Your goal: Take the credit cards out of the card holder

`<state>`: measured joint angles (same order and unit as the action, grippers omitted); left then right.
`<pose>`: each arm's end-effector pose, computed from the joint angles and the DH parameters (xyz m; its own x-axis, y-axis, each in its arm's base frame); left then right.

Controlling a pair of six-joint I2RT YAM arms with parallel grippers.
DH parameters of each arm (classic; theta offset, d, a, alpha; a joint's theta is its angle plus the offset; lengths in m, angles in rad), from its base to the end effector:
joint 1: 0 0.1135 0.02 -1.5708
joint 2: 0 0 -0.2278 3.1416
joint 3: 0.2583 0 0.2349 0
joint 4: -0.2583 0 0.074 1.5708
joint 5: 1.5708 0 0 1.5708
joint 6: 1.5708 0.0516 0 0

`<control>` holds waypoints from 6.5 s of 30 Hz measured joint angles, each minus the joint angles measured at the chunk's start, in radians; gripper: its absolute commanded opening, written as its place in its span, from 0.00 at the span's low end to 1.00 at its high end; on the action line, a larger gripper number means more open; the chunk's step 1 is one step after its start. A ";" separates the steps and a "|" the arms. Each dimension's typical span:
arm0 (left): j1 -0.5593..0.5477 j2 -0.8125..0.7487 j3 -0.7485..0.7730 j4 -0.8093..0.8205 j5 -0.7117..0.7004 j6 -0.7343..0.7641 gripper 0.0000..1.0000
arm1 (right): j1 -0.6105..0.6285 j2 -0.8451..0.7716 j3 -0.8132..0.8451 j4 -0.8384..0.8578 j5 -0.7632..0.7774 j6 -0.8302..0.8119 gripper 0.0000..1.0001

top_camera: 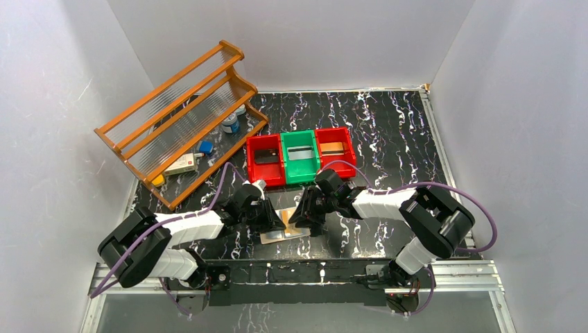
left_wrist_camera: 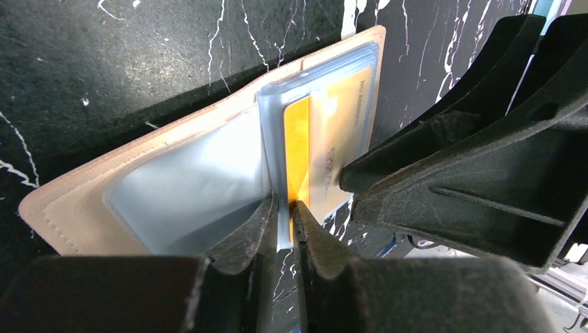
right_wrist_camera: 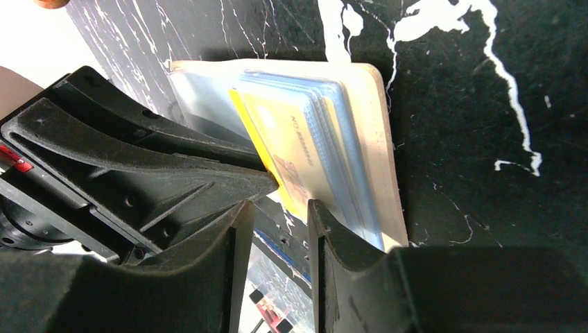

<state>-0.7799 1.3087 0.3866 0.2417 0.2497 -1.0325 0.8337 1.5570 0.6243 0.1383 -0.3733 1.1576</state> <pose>0.1634 -0.1795 0.1108 -0.9316 -0.2487 -0.2650 0.0353 0.6638 -0.7471 0.1782 0.2243 0.1075 -0.9813 0.1878 -0.0431 0.0934 0.6591 0.7462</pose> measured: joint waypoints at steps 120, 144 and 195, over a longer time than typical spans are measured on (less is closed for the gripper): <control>0.023 -0.031 0.034 -0.045 -0.011 0.041 0.02 | -0.010 -0.016 0.004 -0.106 0.078 -0.027 0.22; 0.063 0.089 0.093 -0.051 0.105 0.176 0.00 | -0.021 -0.010 0.009 -0.120 0.053 -0.032 0.25; 0.023 0.029 0.095 -0.067 0.063 0.116 0.21 | 0.008 -0.040 0.106 -0.267 0.188 -0.115 0.32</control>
<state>-0.7567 1.3373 0.4812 0.1749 0.3126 -0.9165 0.8421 1.5166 0.7307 -0.1287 -0.1852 1.0428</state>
